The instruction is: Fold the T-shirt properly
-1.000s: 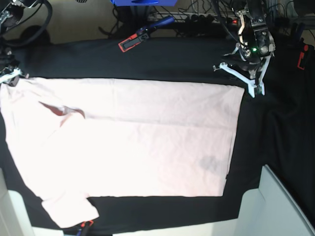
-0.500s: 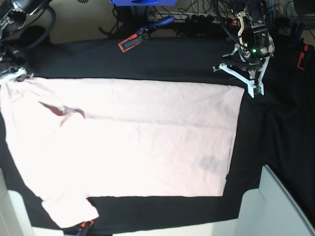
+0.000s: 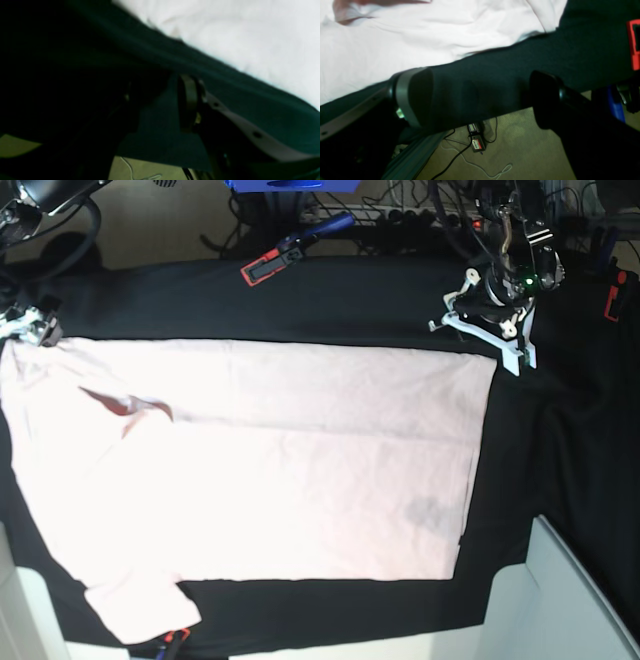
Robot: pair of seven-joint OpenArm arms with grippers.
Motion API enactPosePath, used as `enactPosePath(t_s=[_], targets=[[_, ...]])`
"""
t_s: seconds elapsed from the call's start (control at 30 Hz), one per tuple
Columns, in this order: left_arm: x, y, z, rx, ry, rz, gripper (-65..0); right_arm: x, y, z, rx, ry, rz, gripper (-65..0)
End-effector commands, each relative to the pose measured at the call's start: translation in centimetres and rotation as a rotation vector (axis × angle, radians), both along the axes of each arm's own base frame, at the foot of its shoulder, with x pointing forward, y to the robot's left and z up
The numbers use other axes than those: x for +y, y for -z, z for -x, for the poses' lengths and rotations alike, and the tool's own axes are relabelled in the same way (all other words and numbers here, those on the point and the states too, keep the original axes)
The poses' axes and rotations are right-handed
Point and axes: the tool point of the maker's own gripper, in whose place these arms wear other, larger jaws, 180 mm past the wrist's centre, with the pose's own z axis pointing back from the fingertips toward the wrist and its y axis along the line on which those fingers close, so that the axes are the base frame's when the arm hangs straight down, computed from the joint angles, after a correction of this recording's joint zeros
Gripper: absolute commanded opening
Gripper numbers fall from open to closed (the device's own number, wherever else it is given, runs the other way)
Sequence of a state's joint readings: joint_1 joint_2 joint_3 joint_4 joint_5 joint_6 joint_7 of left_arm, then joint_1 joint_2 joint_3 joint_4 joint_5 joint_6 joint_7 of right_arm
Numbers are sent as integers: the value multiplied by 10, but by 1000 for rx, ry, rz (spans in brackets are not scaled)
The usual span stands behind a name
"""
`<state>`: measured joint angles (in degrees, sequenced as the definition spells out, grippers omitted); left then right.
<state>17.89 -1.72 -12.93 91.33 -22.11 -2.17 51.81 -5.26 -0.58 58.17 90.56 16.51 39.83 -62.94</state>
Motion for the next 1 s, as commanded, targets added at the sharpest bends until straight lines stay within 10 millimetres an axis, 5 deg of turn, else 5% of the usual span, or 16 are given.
enactPosePath(t_s=[0.0, 0.13, 0.4, 0.63, 0.8, 0.97], targets=[[7, -11, -11, -42, 6, -17, -401, -10, -14, -10, -43, -8, 38, -119], [13, -28, -34, -107, 80, -37, -401, -19, -28, -32, -49, -110, 104, -123], [27, -69, -102, -239, 115, -118, -401, -9, -61, -115, -143, -362, 207, -90], [5, -72, -162, -175, 366, -414, -401, -4, -57, -194, -142, -437, 193, -94], [7, -70, -196, -157, 360, -396, -401, 1, -43, -248, -150, -441, 214, -87], [8, -71, -219, -142, 353, -384, -401, -16, -31, -276, -92, -413, 252, -87]])
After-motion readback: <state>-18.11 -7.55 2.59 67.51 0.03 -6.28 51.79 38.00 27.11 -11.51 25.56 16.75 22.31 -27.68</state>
